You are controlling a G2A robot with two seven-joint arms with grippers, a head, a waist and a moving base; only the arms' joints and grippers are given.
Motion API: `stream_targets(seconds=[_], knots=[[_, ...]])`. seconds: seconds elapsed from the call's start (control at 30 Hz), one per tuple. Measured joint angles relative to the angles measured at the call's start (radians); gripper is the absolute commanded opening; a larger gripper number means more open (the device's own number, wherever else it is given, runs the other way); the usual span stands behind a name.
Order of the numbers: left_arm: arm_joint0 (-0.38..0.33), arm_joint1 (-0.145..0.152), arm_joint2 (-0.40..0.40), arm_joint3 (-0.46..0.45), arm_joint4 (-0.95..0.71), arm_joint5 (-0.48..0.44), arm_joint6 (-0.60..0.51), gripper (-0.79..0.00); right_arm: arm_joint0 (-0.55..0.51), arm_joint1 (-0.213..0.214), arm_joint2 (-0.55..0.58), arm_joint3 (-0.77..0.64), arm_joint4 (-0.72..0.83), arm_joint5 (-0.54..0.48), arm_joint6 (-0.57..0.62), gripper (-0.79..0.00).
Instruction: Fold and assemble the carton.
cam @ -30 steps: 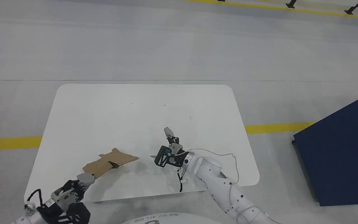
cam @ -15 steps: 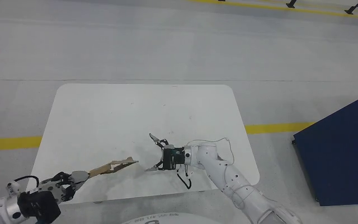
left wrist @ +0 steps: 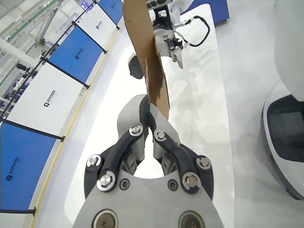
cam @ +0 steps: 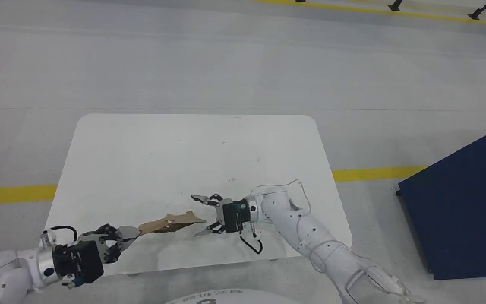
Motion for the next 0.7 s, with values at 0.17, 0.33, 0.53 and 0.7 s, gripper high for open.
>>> stream_targets(seconds=[0.17, 0.33, 0.53, 0.7], knots=[[-0.018, 0.005, 0.028, 0.002, 0.002, -0.004, -0.009, -0.785, 0.027, -0.003, -0.033, 0.017, 0.009, -0.002, 0.004, -0.785], [-0.029, 0.012, 0.039, 0.023, -0.004, -0.004, -0.01, -0.785, 0.048, -0.005, -0.064, 0.025, 0.008, -0.001, 0.028, -0.785], [-0.043, 0.021, 0.034, 0.064, -0.018, -0.008, 0.01, -0.052, 0.066, -0.008, -0.094, 0.02, 0.016, -0.006, 0.078, -0.785], [-0.034, 0.028, -0.007, 0.098, -0.061, -0.001, 0.021, 0.0, 0.082, -0.004, -0.106, 0.035, 0.017, -0.015, 0.058, -0.785]])
